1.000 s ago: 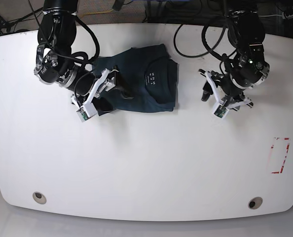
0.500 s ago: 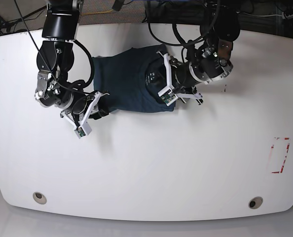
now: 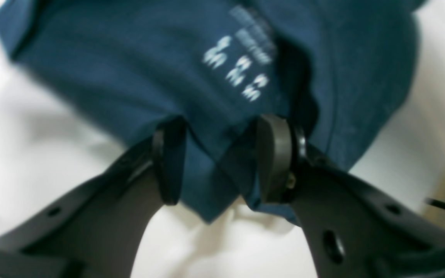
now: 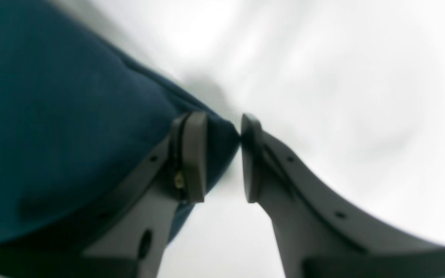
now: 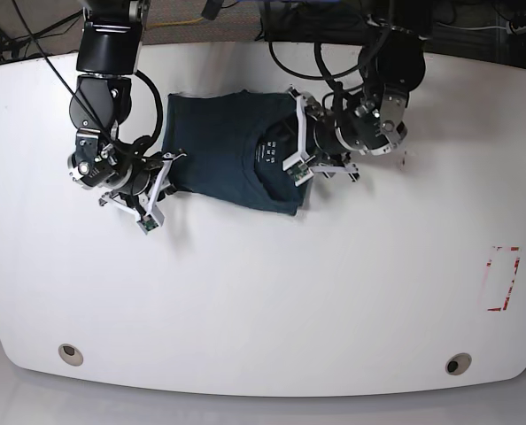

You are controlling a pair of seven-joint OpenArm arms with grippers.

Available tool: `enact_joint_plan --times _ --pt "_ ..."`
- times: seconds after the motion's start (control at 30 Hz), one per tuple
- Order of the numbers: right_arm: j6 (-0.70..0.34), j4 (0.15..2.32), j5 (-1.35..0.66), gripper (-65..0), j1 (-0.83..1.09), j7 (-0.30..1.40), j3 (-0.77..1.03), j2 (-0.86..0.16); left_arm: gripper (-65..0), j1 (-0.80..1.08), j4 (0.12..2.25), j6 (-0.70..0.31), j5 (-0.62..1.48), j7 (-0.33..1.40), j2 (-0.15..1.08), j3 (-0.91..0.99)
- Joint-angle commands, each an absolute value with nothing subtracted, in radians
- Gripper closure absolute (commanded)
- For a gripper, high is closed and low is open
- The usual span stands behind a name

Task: Fold the T-shirt properly
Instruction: 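Grasp the folded bundle's sides with both grippers, then carry the folded shirt with the left gripper onto the red-taped area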

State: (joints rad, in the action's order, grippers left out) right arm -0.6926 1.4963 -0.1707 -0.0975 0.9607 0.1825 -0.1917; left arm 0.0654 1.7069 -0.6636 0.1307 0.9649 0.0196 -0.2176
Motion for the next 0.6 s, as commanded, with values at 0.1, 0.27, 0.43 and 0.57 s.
enact_joint_plan --times 0.1,0.27,0.43,0.57 --pt "-0.698 1.547 -0.176 -14.1 -0.065 0.937 0.185 -0.208 -26.2 -0.062 1.555 -0.661 0.134 0.949 0.024 -0.217" --pt "-0.698 1.655 -0.171 -14.3 0.01 0.94 0.183 -0.199 -26.2 -0.202 1.394 -0.665 0.134 0.898 0.027 -0.217" --pt "-0.698 1.718 -0.17 -14.0 0.062 0.94 0.124 -0.176 -26.2 -0.286 1.366 -0.665 0.136 0.872 0.045 -0.217" --pt "-0.698 1.744 -0.171 -14.0 0.088 0.94 0.024 -0.168 -26.2 -0.321 1.372 -0.667 0.137 0.869 0.074 -0.217"
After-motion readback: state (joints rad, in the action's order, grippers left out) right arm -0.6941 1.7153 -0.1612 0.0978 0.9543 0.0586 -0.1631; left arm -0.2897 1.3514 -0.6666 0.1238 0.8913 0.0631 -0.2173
